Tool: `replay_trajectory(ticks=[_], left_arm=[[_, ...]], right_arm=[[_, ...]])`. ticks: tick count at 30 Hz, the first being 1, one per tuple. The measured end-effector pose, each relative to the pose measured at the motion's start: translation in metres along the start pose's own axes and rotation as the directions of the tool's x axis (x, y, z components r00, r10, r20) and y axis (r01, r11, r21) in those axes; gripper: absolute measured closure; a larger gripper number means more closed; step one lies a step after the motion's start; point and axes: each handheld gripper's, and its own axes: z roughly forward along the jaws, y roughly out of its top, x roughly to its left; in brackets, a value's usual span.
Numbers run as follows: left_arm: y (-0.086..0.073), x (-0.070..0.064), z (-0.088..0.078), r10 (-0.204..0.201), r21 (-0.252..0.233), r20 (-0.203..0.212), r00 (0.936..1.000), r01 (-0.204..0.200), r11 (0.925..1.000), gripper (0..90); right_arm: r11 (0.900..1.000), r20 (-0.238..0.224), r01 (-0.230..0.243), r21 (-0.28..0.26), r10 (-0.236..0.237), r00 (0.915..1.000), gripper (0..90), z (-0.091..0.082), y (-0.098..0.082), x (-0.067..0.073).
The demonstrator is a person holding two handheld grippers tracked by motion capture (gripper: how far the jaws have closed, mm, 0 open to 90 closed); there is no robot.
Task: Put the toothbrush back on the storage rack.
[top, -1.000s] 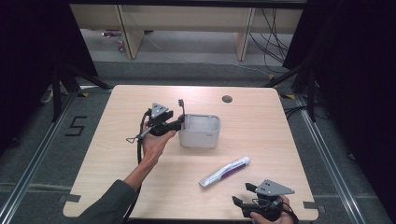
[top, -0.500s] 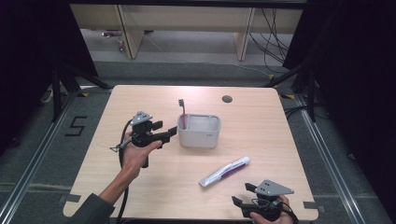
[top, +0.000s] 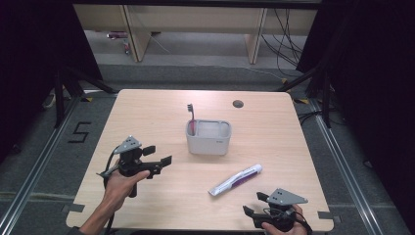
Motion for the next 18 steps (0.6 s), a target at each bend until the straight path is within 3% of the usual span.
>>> replay_trajectory(ticks=[3, 4, 12, 13, 16, 17, 18], left_arm=[[-0.009, 0.000, -0.007, 0.002, -0.002, 0.016, 0.9999, -0.002, 1.0000, 16.1], [-0.013, -0.001, -0.011, 0.015, -0.002, 0.015, 0.9998, -0.015, 0.9999, 16.1], [-0.027, -0.007, -0.019, 0.045, 0.014, 0.028, 0.9986, -0.045, 0.9989, 16.1], [-0.029, -0.009, -0.020, 0.050, 0.020, 0.029, 0.9983, -0.051, 0.9985, 16.2], [-0.036, -0.013, -0.023, 0.079, 0.039, 0.028, 0.9965, -0.080, 0.9960, 16.2], [-0.036, -0.013, -0.023, 0.079, 0.039, 0.028, 0.9965, -0.080, 0.9960, 16.2], [-0.039, -0.014, -0.024, 0.105, 0.040, 0.032, 0.9940, -0.106, 0.9936, 16.2]], right_arm=[[1.000, 0.011, 0.018, -0.011, -0.018, 0.9998, 29.5, 0.001, 0.000, -0.001], [1.000, 0.004, -0.018, 0.012, 0.018, 0.9998, 29.6, 0.000, 0.000, 0.001], [1.000, 0.004, -0.021, 0.011, 0.021, 0.9998, 29.5, 0.000, 0.000, 0.001], [1.000, 0.011, -0.003, -0.002, 0.003, 0.9999, 29.5, 0.001, -0.001, 0.000], [1.000, 0.010, -0.013, 0.004, 0.013, 0.9999, 29.5, 0.000, 0.000, 0.001], [1.000, 0.011, 0.000, 0.003, 0.000, 0.9999, 29.5, 0.000, 0.000, 0.000], [1.000, 0.015, 0.022, -0.008, -0.021, 0.9997, 29.5, 0.000, 0.000, -0.001]])
